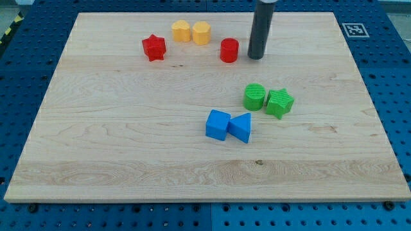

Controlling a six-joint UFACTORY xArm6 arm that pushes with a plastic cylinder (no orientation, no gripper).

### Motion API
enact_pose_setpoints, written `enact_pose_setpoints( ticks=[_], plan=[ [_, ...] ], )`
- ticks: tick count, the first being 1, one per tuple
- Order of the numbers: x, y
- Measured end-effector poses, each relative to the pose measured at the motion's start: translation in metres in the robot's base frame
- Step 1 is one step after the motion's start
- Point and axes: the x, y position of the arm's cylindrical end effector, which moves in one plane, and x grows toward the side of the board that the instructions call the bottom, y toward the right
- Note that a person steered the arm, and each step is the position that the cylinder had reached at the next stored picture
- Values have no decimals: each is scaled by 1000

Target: Drag the red circle towards the right side of the red star

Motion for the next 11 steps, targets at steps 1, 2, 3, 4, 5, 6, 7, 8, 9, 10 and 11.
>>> enact_pose_setpoints(
  ticks=[1,2,3,4,5,6,7,8,9,10,11],
  plan=[
    [0,-27],
    [0,-32],
    [0,-20],
    [-13,-15],
    [-12,-15],
    [-10,-23],
    [-10,-41],
    [-10,-41],
    [-15,-41],
    [-18,-41],
    [-18,-43]
  ],
)
